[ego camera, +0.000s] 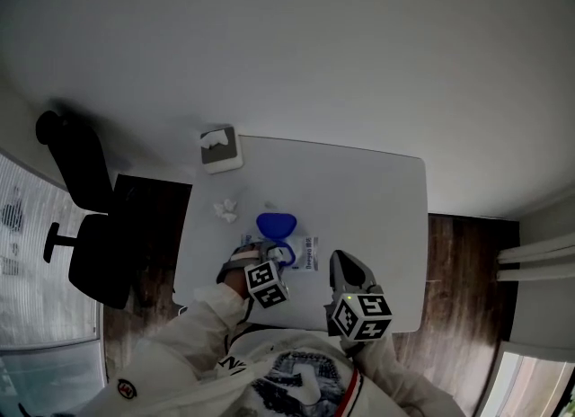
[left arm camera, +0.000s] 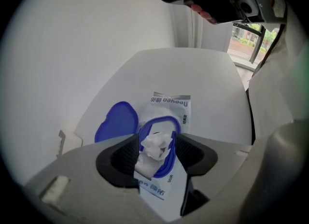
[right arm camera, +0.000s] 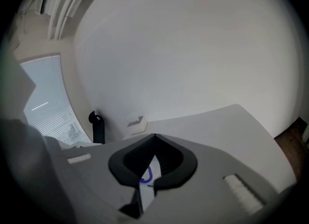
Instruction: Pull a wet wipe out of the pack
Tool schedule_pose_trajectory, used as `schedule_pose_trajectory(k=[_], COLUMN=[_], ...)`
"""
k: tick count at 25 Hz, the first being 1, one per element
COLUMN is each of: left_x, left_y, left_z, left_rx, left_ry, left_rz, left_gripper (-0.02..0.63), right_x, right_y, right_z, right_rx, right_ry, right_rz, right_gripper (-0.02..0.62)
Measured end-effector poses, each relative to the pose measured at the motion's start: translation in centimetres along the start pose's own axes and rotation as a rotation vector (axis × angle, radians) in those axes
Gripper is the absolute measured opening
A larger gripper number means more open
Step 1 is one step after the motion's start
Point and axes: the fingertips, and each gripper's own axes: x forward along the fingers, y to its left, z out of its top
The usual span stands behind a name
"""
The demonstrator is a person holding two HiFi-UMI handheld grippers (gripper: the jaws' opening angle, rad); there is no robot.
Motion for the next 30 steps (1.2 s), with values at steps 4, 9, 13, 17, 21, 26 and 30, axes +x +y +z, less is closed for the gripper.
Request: schedule_pose_trajectory(k=[4, 9, 13, 17, 21, 26, 30], left_x=[0.3, 0.4, 0.4, 0.7, 0.6, 0.2, -0.4], left_y=[-0.1, 0.3, 1.0, 0.6, 0.7, 0.7, 0.9], left_z=[-0.7, -0.8, -0.4, -0.4, -0.4, -0.3, -0.3], left_rx=[-0.004, -0.015, -0.024, -0.014, -0.019, -0.04, -0.051], left_ry=[0.015, 0.011, -0.006, 0.005, 0.003, -0.007, -0.016], left_rz=[0.001, 0.025, 0.073, 0.06, 0.068, 0.076, 0.098], left_gripper=[0.241, 0.197, 0.057, 0.055, 0.037, 0.029, 0.02], right_x=[0.1, 0.1, 0.1, 0.2, 0.1, 0.1, 0.1], right_y=[-0.5, -1.1, -1.1, -1.3, -1.6, -1.8, -1.7], right_z=[-0.4, -0.2, -0.7, -1.1, -1.1, -1.2, -1.5], right_rx=[0.014, 0.015, 0.022, 0.026, 0.031, 0.034, 0.034], right_ry=[0.007, -0.003, 0.007, 0.015, 0.016, 0.019, 0.025], right_rz=[-0.006, -0.014, -0.013, -0.015, -0.019, -0.018, -0.012], right_gripper=[0.006, 0.006, 0.006, 0.006, 0.006, 0.006, 0.006])
